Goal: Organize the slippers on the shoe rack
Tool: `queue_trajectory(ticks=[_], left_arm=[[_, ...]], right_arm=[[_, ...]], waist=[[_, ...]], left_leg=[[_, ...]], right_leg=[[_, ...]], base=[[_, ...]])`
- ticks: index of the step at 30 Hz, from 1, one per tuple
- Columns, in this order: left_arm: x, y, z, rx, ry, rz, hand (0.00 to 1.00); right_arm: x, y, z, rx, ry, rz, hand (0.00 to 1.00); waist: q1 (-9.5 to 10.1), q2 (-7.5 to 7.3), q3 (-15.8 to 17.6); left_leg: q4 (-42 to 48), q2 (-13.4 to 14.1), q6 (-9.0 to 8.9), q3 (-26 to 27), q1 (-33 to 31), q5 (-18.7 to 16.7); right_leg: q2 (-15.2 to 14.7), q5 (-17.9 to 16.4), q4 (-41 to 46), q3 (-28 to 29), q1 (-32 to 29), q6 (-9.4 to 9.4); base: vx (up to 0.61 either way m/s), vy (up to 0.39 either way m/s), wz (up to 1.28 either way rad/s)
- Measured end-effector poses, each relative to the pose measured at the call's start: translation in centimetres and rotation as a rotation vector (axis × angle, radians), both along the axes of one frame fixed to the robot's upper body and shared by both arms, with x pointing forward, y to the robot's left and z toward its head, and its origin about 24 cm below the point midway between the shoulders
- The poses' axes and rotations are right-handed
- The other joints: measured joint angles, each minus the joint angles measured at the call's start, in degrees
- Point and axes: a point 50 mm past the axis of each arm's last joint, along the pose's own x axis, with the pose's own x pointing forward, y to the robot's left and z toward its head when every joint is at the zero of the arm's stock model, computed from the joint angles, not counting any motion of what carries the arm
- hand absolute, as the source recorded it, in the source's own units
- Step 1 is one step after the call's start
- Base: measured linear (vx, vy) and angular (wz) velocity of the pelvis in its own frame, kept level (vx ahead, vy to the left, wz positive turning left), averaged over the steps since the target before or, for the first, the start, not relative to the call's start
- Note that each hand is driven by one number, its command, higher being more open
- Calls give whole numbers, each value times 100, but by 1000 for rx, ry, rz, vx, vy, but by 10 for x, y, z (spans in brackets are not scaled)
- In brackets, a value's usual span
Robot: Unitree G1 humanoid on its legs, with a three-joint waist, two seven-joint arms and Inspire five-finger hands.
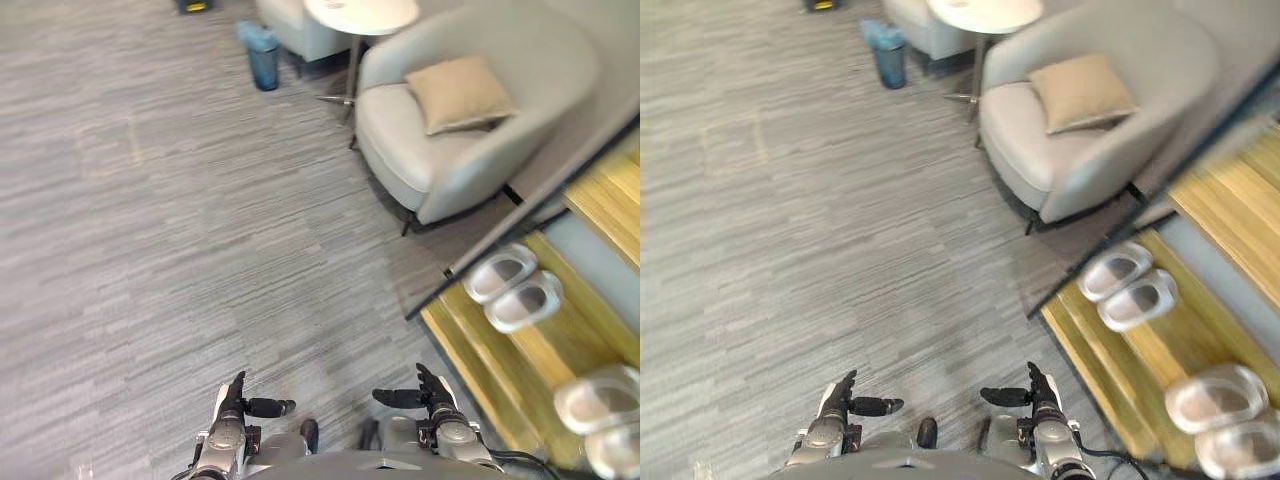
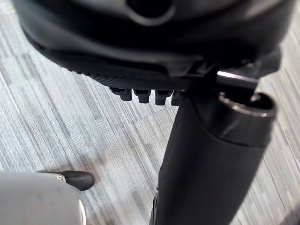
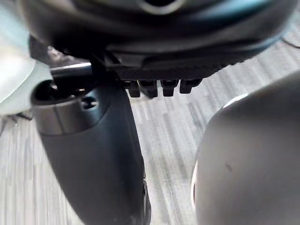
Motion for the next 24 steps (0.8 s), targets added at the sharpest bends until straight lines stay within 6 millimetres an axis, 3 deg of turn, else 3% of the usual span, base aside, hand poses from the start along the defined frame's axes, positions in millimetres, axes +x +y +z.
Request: queue_trajectory(ticks=[1,2,4,5,7,9,10,12,13,14,15,16,18,19,20,21,22,23,24], left_arm=[[0,-1,0,-4,-2,-2,100],[-1,-3,-1,-9,-1,2,100],[0,-5,0,-29,-20,41,100],[1,-5,1,-41,-31,80,100],[2,-3,3,-41,-45,101,100],[8,-1,5,-36,-64,88,100],[13,1,7,-32,-80,84,100],[22,6,11,-15,-106,74,100],[25,8,13,-7,-116,65,100],[26,8,14,-6,-119,61,100],[25,4,13,-13,-121,58,100],[32,7,17,0,-143,44,100],[32,12,18,16,-146,42,100],[29,12,16,13,-132,39,100],[26,11,14,13,-115,36,100],[24,10,13,11,-100,29,100],[23,9,12,11,-94,27,100],[18,8,9,12,-71,18,100],[15,8,8,13,-59,19,100]], right_arm=[[0,2,0,3,-2,11,100],[0,3,0,5,-1,20,100],[10,5,4,10,-34,31,100],[14,8,5,17,-45,39,100],[13,16,5,30,-40,63,100],[17,23,6,44,-49,70,100],[18,23,6,41,-50,74,100],[17,21,6,35,-44,72,100],[13,18,4,28,-29,68,100],[10,16,3,23,-23,65,100],[4,10,1,7,-7,60,100],[2,14,-1,13,7,60,100],[7,19,1,22,-3,65,100],[8,21,1,29,-5,66,100],[9,26,1,41,-5,67,100],[9,29,1,49,-7,78,100],[10,30,1,53,-9,82,100],[11,33,2,58,-15,103,100],[12,35,3,61,-19,112,100]], waist=[[1,-21,-38],[-6,-6,-91],[142,180,-132],[184,235,-91],[217,243,-73],[208,148,-9],[206,81,34],[203,-75,127],[187,-135,159],[186,-121,152],[200,32,69],[246,-211,58],[244,-286,45],[241,-285,47],[223,-265,63],[224,-229,102],[223,-208,117],[199,-108,194],[173,-46,234]], left_leg=[[172,-38,-212,-140,28,-155],[351,-6,-415,-155,-2,-315],[1358,124,-1271,411,-513,-575],[2309,321,-1566,1213,-887,-620],[3338,993,-1160,2576,-1146,-838],[3465,1305,-858,3124,-1377,-1071],[3333,1396,-857,3285,-1605,-1145],[2779,1424,-803,3527,-2001,-1073],[2182,1400,-644,3737,-2239,-697],[1882,1410,-545,3830,-2317,-371],[1496,1448,-179,3902,-2501,585],[1804,1259,-78,3890,-2534,281],[1851,1114,-26,3838,-2515,-1],[1853,1034,28,3798,-2396,-141],[1748,938,84,3688,-2098,-276],[1602,869,100,3597,-1775,-346],[1535,846,106,3559,-1630,-366],[1128,801,91,3453,-984,-405],[868,798,83,3395,-594,-407]], right_leg=[[4,591,-481,-73,21,-156],[29,799,-594,-195,137,-284],[153,829,-1118,-458,541,-329],[246,822,-1476,-546,943,-343],[352,744,-1795,-639,1551,-458],[295,731,-1975,-681,1899,-476],[209,730,-2058,-757,2058,-474],[-19,654,-2076,-1104,2332,-337],[-124,580,-2066,-1400,2565,-96],[-127,539,-2060,-1509,2662,-1],[-31,391,-1985,-1648,2799,244],[-287,274,-1861,-1726,2855,407],[-506,392,-1414,-1715,2755,597],[-687,495,-798,-1650,2595,699],[-946,717,263,-1486,2331,646],[-1094,540,1180,-1340,2099,381],[-1134,458,1522,-1289,2020,244],[-1023,203,2509,-940,1645,-11],[-845,87,2695,-757,1437,-36]], base=[[335,-149,136],[535,-172,136],[505,-130,82],[446,-105,49],[465,-79,25],[336,-13,24],[418,37,46],[392,61,57],[237,45,60],[567,167,76],[514,170,68],[624,209,68],[438,187,43],[643,318,42],[518,260,47],[595,260,40],[441,129,34],[428,96,27],[368,53,40]])
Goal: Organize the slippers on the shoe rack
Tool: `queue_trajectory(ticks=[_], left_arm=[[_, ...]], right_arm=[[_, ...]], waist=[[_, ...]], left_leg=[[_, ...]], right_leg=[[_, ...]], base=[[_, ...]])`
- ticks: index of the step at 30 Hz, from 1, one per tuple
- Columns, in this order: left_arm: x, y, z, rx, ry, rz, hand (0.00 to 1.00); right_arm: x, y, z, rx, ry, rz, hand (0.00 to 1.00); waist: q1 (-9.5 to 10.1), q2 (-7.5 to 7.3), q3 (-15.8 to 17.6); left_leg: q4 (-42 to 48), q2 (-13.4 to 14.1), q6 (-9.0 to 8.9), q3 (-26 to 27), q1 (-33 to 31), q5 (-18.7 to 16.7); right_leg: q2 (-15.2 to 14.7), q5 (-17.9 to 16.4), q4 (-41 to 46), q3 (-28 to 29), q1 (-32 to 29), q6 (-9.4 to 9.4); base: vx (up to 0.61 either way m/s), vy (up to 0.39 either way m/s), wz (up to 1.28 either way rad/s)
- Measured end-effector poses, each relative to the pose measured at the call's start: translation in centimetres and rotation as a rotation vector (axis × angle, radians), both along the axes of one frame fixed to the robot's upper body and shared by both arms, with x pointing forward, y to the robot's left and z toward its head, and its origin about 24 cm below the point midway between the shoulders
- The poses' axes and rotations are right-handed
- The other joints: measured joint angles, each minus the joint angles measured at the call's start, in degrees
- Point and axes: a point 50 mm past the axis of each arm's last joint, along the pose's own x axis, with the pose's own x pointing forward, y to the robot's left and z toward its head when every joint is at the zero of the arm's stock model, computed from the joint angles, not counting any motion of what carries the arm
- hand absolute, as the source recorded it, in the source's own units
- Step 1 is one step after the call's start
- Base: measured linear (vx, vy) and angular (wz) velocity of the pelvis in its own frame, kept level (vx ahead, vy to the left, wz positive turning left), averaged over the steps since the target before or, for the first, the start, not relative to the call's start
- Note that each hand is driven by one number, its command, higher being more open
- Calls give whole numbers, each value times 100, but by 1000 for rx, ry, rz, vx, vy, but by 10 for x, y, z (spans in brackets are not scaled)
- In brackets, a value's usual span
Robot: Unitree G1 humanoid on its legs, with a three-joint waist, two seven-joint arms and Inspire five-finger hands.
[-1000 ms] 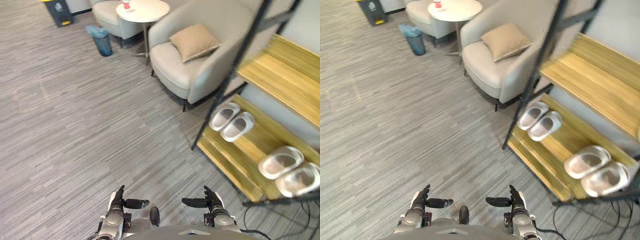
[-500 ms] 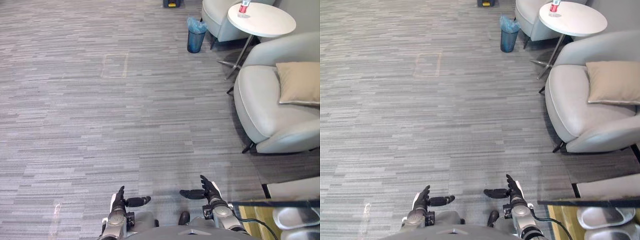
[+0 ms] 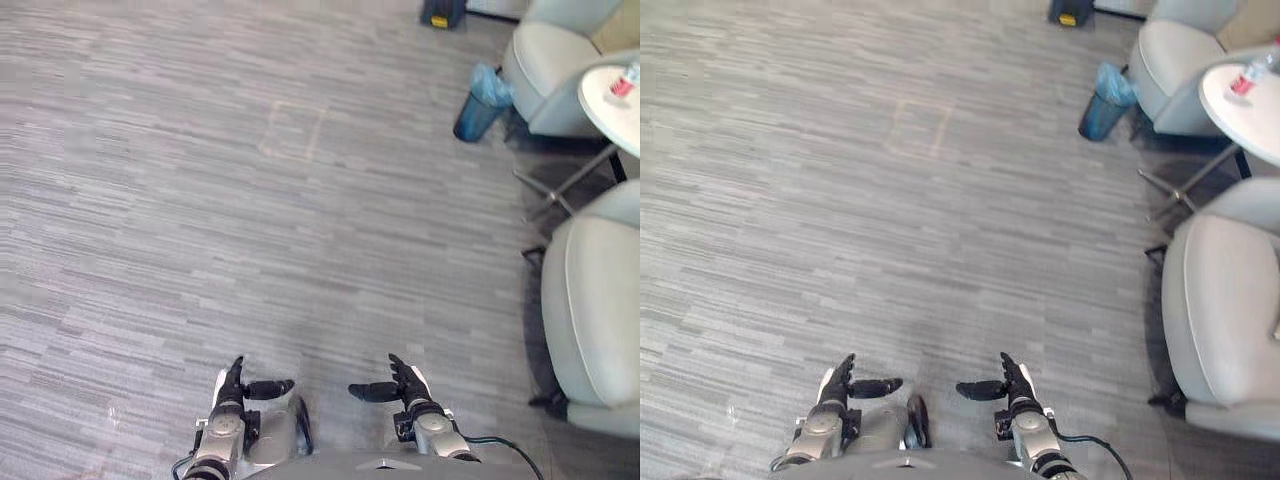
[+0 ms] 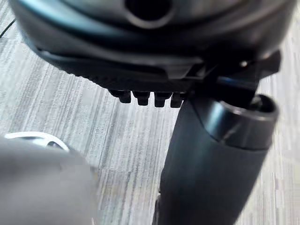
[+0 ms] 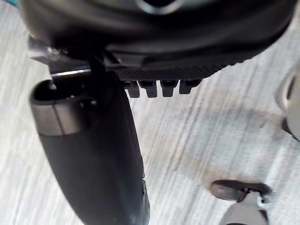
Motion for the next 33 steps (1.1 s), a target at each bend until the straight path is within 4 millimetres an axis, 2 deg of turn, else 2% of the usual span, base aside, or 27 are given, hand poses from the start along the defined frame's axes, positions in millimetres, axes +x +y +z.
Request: queue_trajectory(ticks=[1,3,5,6,7,8,9,10,11,12,13,14,15,17,18,20,22,23,24,25,26,28,29,30,31,32,33], left_arm=[[-4,0,-1,4,12,-3,100],[-6,0,-3,4,26,-4,100],[-4,-2,-3,-1,28,-6,100],[-6,-5,-5,-7,38,-13,100],[-10,-4,-6,-13,53,-18,100],[-8,-5,-6,-13,49,-19,100],[-11,-7,-7,-19,47,-10,100],[-11,-11,-7,-31,48,-11,100],[-10,-12,-7,-36,44,-9,100],[-9,-12,-7,-37,44,-6,100],[-7,-12,-5,-49,26,33,100],[-6,-9,-4,-49,11,60,100],[-4,-8,0,-55,-23,99,100],[0,-4,3,-44,-48,98,100],[4,-3,5,-42,-64,95,100],[15,-2,10,-35,-95,83,100],[18,-2,11,-32,-108,81,100],[20,-1,13,-21,-114,71,100],[21,0,13,-15,-116,62,100],[24,3,15,-3,-118,38,100],[23,4,14,-2,-113,37,100],[16,5,10,-1,-82,46,100],[14,4,9,-1,-73,43,100],[10,2,6,4,-50,13,100],[6,2,4,11,-30,-7,100],[5,2,4,13,-26,-12,100],[3,1,3,12,-20,-15,100]], right_arm=[[1,1,1,4,-6,6,100],[6,1,3,3,-25,10,100],[13,1,7,4,-54,12,100],[14,2,8,7,-63,12,100],[11,2,6,8,-52,10,100],[10,0,6,3,-48,10,100],[9,-3,5,-6,-39,7,100],[10,-2,5,-4,-39,3,100],[9,-2,5,-2,-33,-4,100],[9,-2,5,-3,-32,-5,100],[6,-1,5,5,-30,-9,100],[6,-1,6,8,-39,-18,100],[2,0,5,16,-39,-31,100],[1,3,5,32,-37,-48,100],[4,3,6,35,-45,-50,100],[9,3,8,32,-53,-55,100],[7,1,6,22,-44,-57,100],[3,3,3,23,-21,-53,100],[3,4,3,26,-20,-54,100],[2,6,3,30,-15,-56,100],[1,6,2,31,-13,-56,100],[1,9,1,38,-6,-54,100],[0,10,1,39,-3,-53,100],[-1,10,1,36,0,-46,100],[0,11,1,41,-2,-37,100],[1,11,2,43,-7,-32,100],[5,11,4,36,-23,-15,100]], waist=[[-56,57,13],[-123,93,31],[-189,63,54],[-227,36,51],[-232,-12,31],[-223,26,13],[-131,99,-71],[-151,136,-58],[-195,156,-56],[-201,159,-57],[-206,219,-29],[-160,284,-8],[-89,320,-8],[-27,225,-22],[26,175,-33],[110,44,53],[151,46,55],[148,-137,30],[139,-177,17],[137,-215,17],[141,-219,14],[142,-247,1],[131,-251,0],[85,-215,23],[21,-187,40],[6,-150,59],[-51,-27,126]], left_leg=[[-311,-3,-7,-102,407,4],[-552,-2,-34,-228,674,-4],[-729,24,-63,-422,817,-16],[-852,38,-271,-588,925,-91],[-860,53,-463,-809,1033,-241],[-855,114,-499,-857,1070,-294],[-810,265,-589,-882,1094,-371],[-559,296,-627,-976,1048,-391],[390,390,-733,-1144,684,-445],[554,414,-761,-1152,614,-455],[2216,664,-1136,-1163,16,-302],[3043,891,-1315,-1129,-314,-243],[4133,1255,-1268,-895,-778,-272],[4222,1392,-1140,-584,-1238,-348],[3776,1385,-1038,-397,-1490,-415],[2115,965,-952,-436,-1898,-327],[907,676,-843,-578,-1922,599],[839,471,-663,-600,-1856,1010],[857,443,-625,-617,-1860,933],[1107,404,-567,-651,-1910,623],[1169,401,-550,-642,-1896,558],[1202,338,-481,-491,-1421,62],[1105,297,-466,-489,-1234,-3],[821,236,-414,-465,-759,-108],[528,219,-420,-463,-297,-133],[335,223,-421,-458,-67,-133],[-47,299,-441,-427,411,-121]], right_leg=[[229,-152,-111,43,-380,-71],[412,-213,-750,-38,-964,-166],[562,-130,-1774,-49,-1357,-86],[707,319,-3155,26,-1433,65],[779,1209,-3447,181,-1327,-81],[841,1139,-3380,187,-1315,-238],[921,863,-3200,225,-1344,-239],[905,643,-3065,124,-1308,-272],[915,442,-3136,-38,-1081,-284],[918,426,-3161,-60,-1033,-282],[1034,324,-3409,-214,-595,-316],[1154,274,-3552,-254,-329,-347],[1307,145,-3783,-252,153,-382],[1319,88,-4109,-221,612,-352],[1286,95,-4299,-122,800,-340],[1017,90,-4504,-32,1113,-316],[946,94,-4584,34,1301,-124],[762,139,-4673,150,1465,69],[719,181,-4652,154,1450,132],[644,360,-4382,312,1394,299],[615,376,-4255,359,1356,327],[315,645,-2536,718,848,461],[206,877,-1955,770,645,505],[-24,1137,-599,857,122,500],[-77,751,233,817,-298,319],[-55,594,397,760,-454,216],[75,282,354,532,-748,-9]], base=[[270,26,30],[324,-7,42],[374,-87,62],[446,-170,87],[479,-197,84],[451,-189,49],[507,-194,27],[627,-240,47],[534,-216,47],[608,-266,54],[390,-174,33],[467,-170,26],[353,-84,3],[427,-74,-13],[446,32,-35],[608,169,-37],[453,185,-18],[548,199,4],[664,241,24],[542,208,20],[517,229,11],[515,222,-10],[520,173,-11],[498,97,-4],[491,74,-6],[600,46,-10],[500,17,-13]])
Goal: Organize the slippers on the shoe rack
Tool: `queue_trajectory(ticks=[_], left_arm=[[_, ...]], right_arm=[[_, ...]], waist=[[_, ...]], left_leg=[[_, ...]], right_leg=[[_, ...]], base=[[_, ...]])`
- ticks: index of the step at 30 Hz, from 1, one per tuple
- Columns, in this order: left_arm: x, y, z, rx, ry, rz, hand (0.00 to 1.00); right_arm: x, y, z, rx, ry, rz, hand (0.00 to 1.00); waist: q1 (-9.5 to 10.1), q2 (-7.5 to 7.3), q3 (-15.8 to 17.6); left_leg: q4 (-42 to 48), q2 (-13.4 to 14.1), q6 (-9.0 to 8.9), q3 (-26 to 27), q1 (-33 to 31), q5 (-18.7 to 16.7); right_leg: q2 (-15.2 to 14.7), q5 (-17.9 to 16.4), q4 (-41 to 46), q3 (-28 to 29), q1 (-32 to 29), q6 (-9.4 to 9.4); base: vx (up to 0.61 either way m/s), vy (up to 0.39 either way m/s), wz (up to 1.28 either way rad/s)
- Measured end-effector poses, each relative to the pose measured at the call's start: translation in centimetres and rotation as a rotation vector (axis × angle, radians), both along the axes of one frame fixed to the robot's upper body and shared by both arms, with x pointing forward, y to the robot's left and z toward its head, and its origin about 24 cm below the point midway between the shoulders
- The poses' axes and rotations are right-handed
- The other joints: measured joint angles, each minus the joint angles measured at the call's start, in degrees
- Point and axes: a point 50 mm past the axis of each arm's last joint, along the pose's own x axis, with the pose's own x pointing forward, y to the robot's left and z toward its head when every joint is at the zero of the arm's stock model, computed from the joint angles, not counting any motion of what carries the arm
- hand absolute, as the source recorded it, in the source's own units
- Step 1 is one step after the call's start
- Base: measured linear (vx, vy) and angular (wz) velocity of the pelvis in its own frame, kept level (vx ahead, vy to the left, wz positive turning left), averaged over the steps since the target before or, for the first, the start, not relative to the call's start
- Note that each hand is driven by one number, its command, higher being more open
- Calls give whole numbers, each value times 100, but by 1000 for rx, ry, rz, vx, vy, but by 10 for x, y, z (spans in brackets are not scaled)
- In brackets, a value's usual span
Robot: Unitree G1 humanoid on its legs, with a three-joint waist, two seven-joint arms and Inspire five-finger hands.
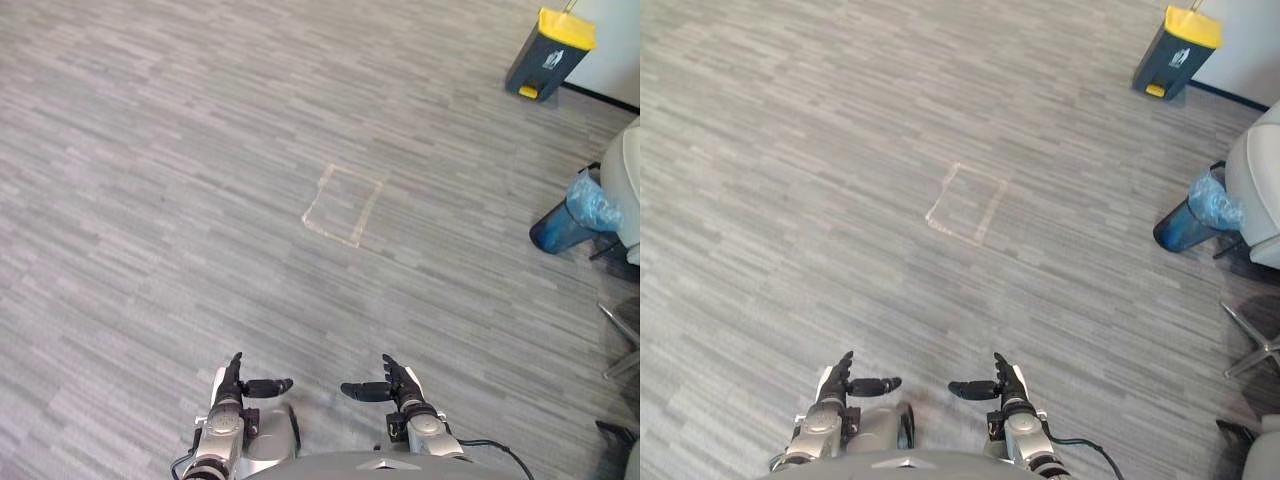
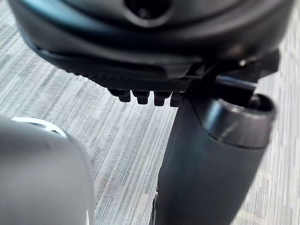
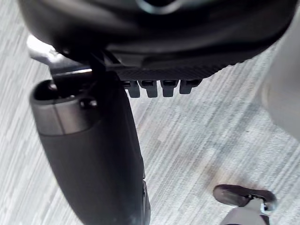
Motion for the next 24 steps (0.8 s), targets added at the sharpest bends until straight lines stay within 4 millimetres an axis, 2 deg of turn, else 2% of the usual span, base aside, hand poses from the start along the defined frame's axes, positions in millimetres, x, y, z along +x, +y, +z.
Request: queue_trajectory(ticks=[1,2,3,4,5,6,7,8,9,10,11,12,13,14,15,16,17,18,19,20,21,22,23,24], left_arm=[[-1,0,-1,-1,4,1,100],[-5,0,-3,-1,24,3,100],[-5,0,-3,-1,24,3,100],[-7,0,-4,-1,36,-3,100],[-11,-4,-6,-14,47,-4,100],[-12,-4,-7,-16,49,-1,100],[-14,-11,-9,-36,62,1,100],[-10,-17,-9,-54,50,-9,100],[-10,-18,-8,-56,48,-12,100],[-11,-21,-9,-63,51,-14,100],[-10,-21,-9,-62,50,-11,100],[-8,-19,-8,-64,39,6,100],[-7,-20,-7,-69,34,18,100],[-6,-17,-5,-70,14,51,100],[-2,-13,-1,-64,-18,72,100],[0,-11,0,-60,-26,73,100],[3,-6,3,-50,-47,81,100],[5,-5,4,-48,-56,84,100],[7,-5,5,-46,-64,82,100],[9,-4,6,-44,-68,80,100],[12,-3,7,-41,-74,78,100],[12,-3,7,-40,-74,79,100],[10,-4,6,-45,-71,86,100],[12,-1,7,-37,-72,82,100]], right_arm=[[2,0,1,-3,-7,7,100],[12,3,7,-2,-48,27,100],[12,3,7,-2,-48,27,100],[17,4,10,1,-75,33,100],[15,4,10,3,-76,36,100],[14,4,9,0,-73,38,100],[15,-2,8,-19,-63,42,100],[18,-3,9,-25,-62,45,100],[18,-4,8,-29,-59,41,100],[17,-7,8,-32,-55,30,100],[16,-8,8,-31,-52,21,100],[10,-9,6,-29,-42,8,100],[9,-10,6,-29,-41,6,100],[6,-11,6,-26,-43,-4,100],[0,-7,4,-12,-29,-16,100],[-2,-6,3,-7,-23,-19,100],[-2,-3,3,2,-19,-23,100],[-1,-3,4,4,-22,-25,100],[3,-3,5,3,-31,-26,100],[4,-3,5,6,-33,-36,100],[5,-3,5,8,-32,-45,100],[4,-6,5,3,-28,-54,100],[2,-10,3,-8,-17,-57,100],[-2,-5,-1,1,11,-58,100]], waist=[[-17,38,18],[-88,109,6],[-88,109,6],[-147,90,6],[-175,25,-21],[-203,0,-38],[-176,205,-39],[-102,235,-57],[-111,238,-63],[-168,281,-94],[-195,292,-96],[-212,322,-96],[-207,328,-96],[-177,362,-109],[-82,342,-114],[-68,303,-121],[-48,221,-132],[-39,190,-129],[38,155,-109],[76,159,-98],[107,87,-47],[129,95,-50],[169,125,-73],[162,-118,-132]], left_leg=[[-134,58,-2,28,177,1],[-388,213,-4,87,504,2],[-388,213,-4,87,504,2],[-455,268,-17,90,633,-6],[-599,279,-230,74,979,-127],[-605,284,-288,37,1029,-159],[-610,506,-401,-49,1183,-225],[-514,515,-467,-122,1166,-48],[-454,512,-508,-162,1182,3],[128,595,-629,-392,1060,84],[505,647,-675,-517,924,117],[1937,809,-926,-790,367,532],[2368,880,-1027,-840,169,760],[3640,1130,-1178,-848,-380,757],[4745,1415,-1075,-557,-1063,457],[4807,1435,-965,-445,-1233,371],[4576,1428,-792,-114,-1604,144],[4213,1386,-698,74,-1745,17],[3345,1234,-601,255,-1958,-110],[2724,1063,-576,243,-2041,-95],[1797,804,-530,184,-2124,54],[816,574,-472,66,-2109,604],[534,480,-377,-67,-2070,1443],[614,287,-221,-28,-2028,1315]], right_leg=[[90,-136,-161,-90,-156,-69],[396,-324,-1258,-339,-726,-148],[396,-324,-1258,-339,-726,-148],[563,-196,-2323,-341,-974,-51],[806,935,-4107,-228,-976,-39],[835,1273,-4185,-195,-918,-31],[1040,1574,-4120,-160,-792,-345],[1028,1107,-3602,-18,-967,-379],[1000,920,-3394,-14,-1008,-394],[992,493,-3104,-93,-928,-422],[997,390,-3095,-143,-833,-422],[1059,172,-3220,-245,-468,-428],[1093,133,-3289,-266,-334,-437],[1209,46,-3506,-305,37,-477],[1352,-20,-3943,-305,658,-512],[1354,-29,-4075,-303,832,-505],[1344,-15,-4413,-255,1195,-476],[1329,-1,-4554,-199,1355,-453],[1274,5,-4714,-90,1567,-441],[1208,4,-4797,-51,1688,-435],[1091,-13,-4839,3,1829,-378],[1024,-69,-4864,45,1973,-239],[1045,-131,-4889,123,2063,-119],[822,-152,-4957,188,2143,-14]], base=[[583,-14,-11],[462,-77,-5],[467,-99,9],[620,-198,31],[553,-195,38],[573,-206,35],[464,-157,6],[450,-156,-3],[663,-247,-4],[538,-215,12],[609,-259,33],[370,-165,30],[463,-170,28],[470,-122,8],[467,-101,5],[535,-92,-5],[438,-55,-12],[633,17,-35],[375,56,-42],[472,129,-48],[380,157,-37],[478,195,-39],[509,205,-19],[522,179,6]])
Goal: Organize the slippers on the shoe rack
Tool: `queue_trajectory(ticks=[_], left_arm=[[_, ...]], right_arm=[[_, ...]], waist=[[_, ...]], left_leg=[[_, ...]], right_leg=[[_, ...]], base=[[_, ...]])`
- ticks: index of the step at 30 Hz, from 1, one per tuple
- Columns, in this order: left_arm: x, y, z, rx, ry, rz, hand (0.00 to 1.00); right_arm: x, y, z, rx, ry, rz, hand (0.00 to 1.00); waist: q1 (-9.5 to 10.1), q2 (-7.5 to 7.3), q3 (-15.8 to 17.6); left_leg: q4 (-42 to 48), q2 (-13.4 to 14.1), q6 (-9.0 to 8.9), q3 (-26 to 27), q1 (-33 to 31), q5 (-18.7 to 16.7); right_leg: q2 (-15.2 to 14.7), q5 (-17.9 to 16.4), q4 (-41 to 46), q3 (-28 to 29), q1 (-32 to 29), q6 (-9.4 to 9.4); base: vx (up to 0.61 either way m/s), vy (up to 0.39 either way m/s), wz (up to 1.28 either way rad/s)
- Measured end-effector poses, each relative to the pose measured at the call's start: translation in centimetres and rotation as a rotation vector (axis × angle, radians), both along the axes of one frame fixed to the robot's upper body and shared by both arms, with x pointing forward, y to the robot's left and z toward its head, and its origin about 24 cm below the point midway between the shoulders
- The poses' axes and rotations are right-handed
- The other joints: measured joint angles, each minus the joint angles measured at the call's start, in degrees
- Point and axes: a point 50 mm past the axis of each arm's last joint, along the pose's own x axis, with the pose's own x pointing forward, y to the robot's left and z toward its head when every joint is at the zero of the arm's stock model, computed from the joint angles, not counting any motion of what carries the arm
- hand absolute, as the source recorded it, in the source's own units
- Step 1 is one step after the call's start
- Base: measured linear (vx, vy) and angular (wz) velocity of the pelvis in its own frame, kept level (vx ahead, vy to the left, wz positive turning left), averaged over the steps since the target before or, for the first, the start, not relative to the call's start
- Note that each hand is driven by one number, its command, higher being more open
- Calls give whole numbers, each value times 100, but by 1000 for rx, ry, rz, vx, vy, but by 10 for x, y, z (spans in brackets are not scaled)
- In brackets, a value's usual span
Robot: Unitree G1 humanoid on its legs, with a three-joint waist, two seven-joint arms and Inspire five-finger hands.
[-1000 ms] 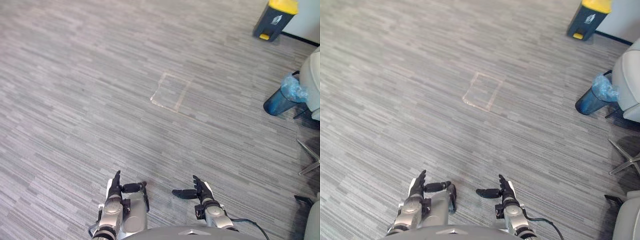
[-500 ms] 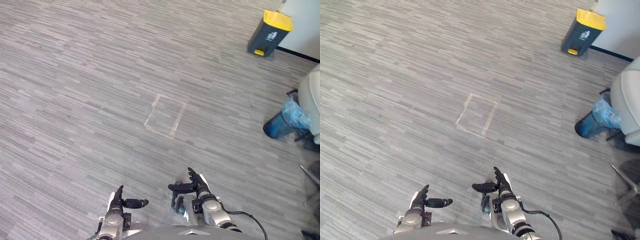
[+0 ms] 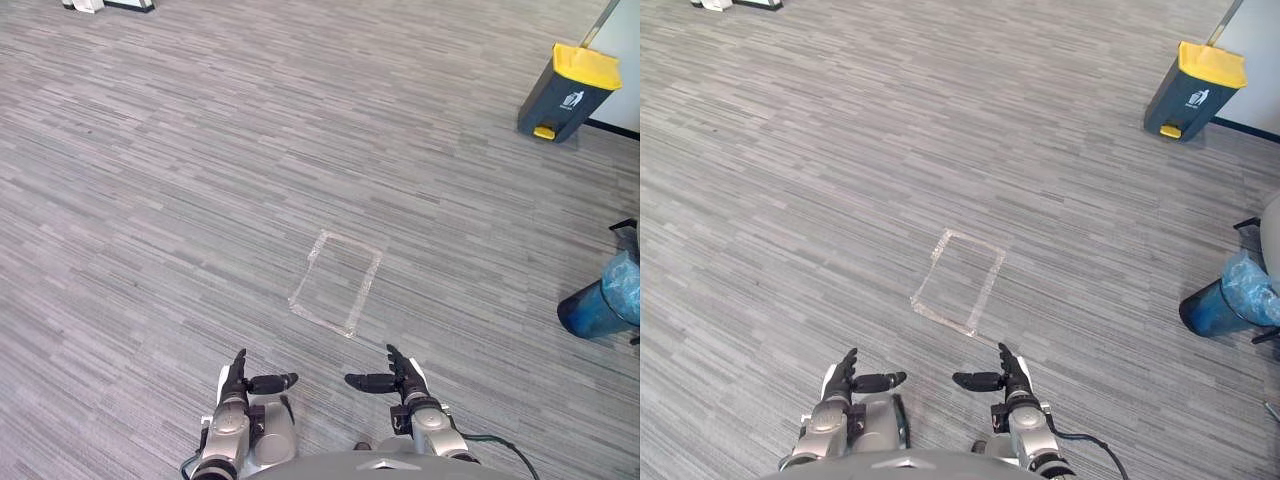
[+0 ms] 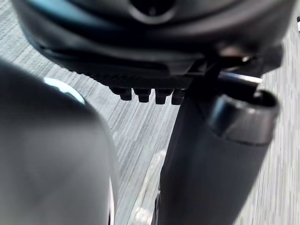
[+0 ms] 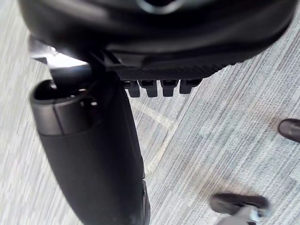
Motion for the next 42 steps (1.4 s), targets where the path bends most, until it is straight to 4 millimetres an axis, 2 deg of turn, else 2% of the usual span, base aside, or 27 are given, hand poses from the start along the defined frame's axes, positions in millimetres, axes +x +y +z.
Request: queue_trajectory(ticks=[1,3,5,7,9,11,13,15,16,17,19,21,23,24,25,26,27,30,31,32,33,34,35,37,39,40,42], left_arm=[[4,1,1,12,-4,-23,100],[0,2,-2,9,21,-28,100],[-8,3,-5,12,48,-23,100],[-12,1,-8,8,67,-30,100],[-17,-1,-11,16,107,-60,100],[-21,-1,-13,15,125,-67,100],[-24,-1,-15,13,141,-69,100],[-28,-3,-17,7,156,-77,100],[-34,-2,-19,2,171,-74,100],[-33,-6,-20,-8,177,-78,100],[-29,-11,-19,-16,166,-99,100],[-30,-16,-20,-24,174,-114,100],[-29,-17,-20,-38,170,-105,100],[-28,-17,-19,-37,162,-102,100],[-26,-13,-17,-36,144,-80,100],[-25,-11,-16,-32,138,-74,100],[-24,-9,-16,-27,133,-71,100],[-21,-9,-14,-22,118,-70,100],[-19,-9,-13,-22,114,-68,100],[-18,-6,-12,-21,104,-58,100],[-18,-7,-12,-24,102,-54,100],[-20,-12,-14,-38,108,-45,100],[-21,-12,-14,-38,109,-43,100],[-23,-5,-15,-22,122,-38,100],[-25,-3,-16,-17,134,-37,100],[-25,-3,-16,-19,137,-35,100],[-28,-3,-17,-25,149,-25,100]], right_arm=[[-2,0,-1,1,11,-1,100],[-3,0,-3,-3,20,2,100],[-3,-1,-4,-10,30,9,100],[-5,-1,-5,-11,39,9,100],[-3,0,-4,-4,39,20,100],[2,-1,-1,-2,11,23,100],[7,-1,3,0,-25,24,100],[11,0,5,1,-43,26,100],[8,0,4,2,-33,25,100],[10,-5,3,-16,-34,37,100],[15,-10,5,-29,-42,34,100],[14,-12,5,-36,-41,30,100],[8,-17,3,-31,-25,-8,100],[5,-16,3,-30,-21,-14,100],[1,-18,2,-33,-10,-24,100],[-2,-19,0,-31,1,-36,100],[-7,-22,-2,-27,21,-66,100],[-11,-27,-5,-40,47,-74,100],[-12,-28,-6,-39,56,-84,100],[-11,-28,-7,-36,70,-94,100],[-12,-28,-8,-37,72,-95,100],[-11,-32,-7,-47,68,-96,100],[-11,-33,-7,-48,70,-96,100],[-13,-29,-8,-38,74,-105,100],[-15,-25,-9,-24,80,-103,100],[-15,-24,-9,-22,78,-102,100],[-11,-22,-8,-19,74,-93,100]], waist=[[-26,-67,-38],[-26,-62,-41],[-43,-18,-65],[-103,16,-56],[-157,71,-38],[-300,245,-19],[-321,260,-20],[-375,246,-24],[-388,126,-77],[-341,267,-102],[-373,414,-86],[-406,413,-84],[-418,453,-73],[-405,477,-75],[-402,463,-70],[-397,414,-88],[-369,326,-140],[-291,291,-129],[-257,280,-122],[-236,230,-89],[-237,239,-89],[-229,342,-86],[-224,343,-82],[-267,159,-154],[-241,126,-170],[-242,135,-164],[-226,185,-120]], left_leg=[[227,-59,74,-18,-77,-326],[525,-72,146,57,6,-697],[308,-166,194,288,552,-1094],[10,-199,227,346,910,-1131],[-547,-252,231,420,1647,-1138],[-1049,-89,223,411,2358,-1133],[-1159,15,221,425,2590,-1133],[-1305,72,118,460,2892,-1192],[-1349,-39,-140,471,3079,-1340],[-1358,147,-433,462,3362,-1537],[-1167,279,-398,442,3351,-1471],[-568,359,-531,338,3243,-1337],[1310,671,-822,-75,2658,-944],[2289,869,-1086,-258,2277,-642],[3370,1139,-1149,-227,1795,-851],[3602,1200,-1027,-126,1607,-994],[3394,1205,-756,169,1314,-1286],[1926,866,-585,96,1062,-1627],[1296,622,-585,-261,1003,-1627],[314,77,-603,-1346,955,-1585],[146,-13,-613,-1585,967,-1554],[-132,-157,-648,-2016,1060,-865],[-116,-159,-492,-2003,1091,-861],[32,-334,-367,-1508,1292,-1044],[48,-360,-160,-929,1511,-1293],[11,-351,-107,-784,1588,-1330],[-267,-312,-45,-152,1978,-1346]], right_leg=[[-116,164,97,89,-42,200],[-200,189,487,264,-53,241],[-496,528,2340,479,-758,519],[-680,963,3341,452,-1172,618],[-913,462,4583,21,-1770,188],[-580,-129,4245,-466,-2345,-132],[-396,-175,3262,-774,-2790,-143],[-310,240,1874,-1172,-2974,-135],[-267,1060,748,-1335,-2941,-173],[-126,1818,933,-1238,-2939,-667],[-10,1365,1215,-1172,-3007,-656],[26,934,1593,-1082,-3019,-668],[173,622,1503,-1035,-2571,-618],[308,562,1351,-997,-2301,-628],[439,448,1194,-925,-1957,-700],[464,415,1131,-849,-1806,-705],[481,431,879,-684,-1536,-660],[477,480,596,-200,-1266,-581],[446,487,581,19,-1224,-552],[336,439,615,512,-1180,-381],[327,413,639,606,-1184,-325],[358,319,759,967,-1195,-129],[360,304,785,1032,-1206,-103],[125,237,875,1363,-1221,33],[-16,240,1030,1610,-1330,274],[-39,255,1118,1551,-1388,304],[-283,291,1431,736,-1559,357]], base=[[613,234,16],[506,217,-5],[498,244,-37],[385,127,-20],[404,91,-13],[489,38,9],[520,-60,22],[417,-105,28],[494,-176,11],[600,-212,2],[498,-180,-22],[473,-212,-28],[448,-168,-22],[495,-110,-26],[389,-51,-32],[427,-6,-50],[343,27,-47],[342,119,-87],[369,286,-139],[310,249,-132],[365,357,-162],[229,254,-95],[336,366,-124],[209,262,-100],[142,275,-111],[109,257,-133],[78,170,-125]])
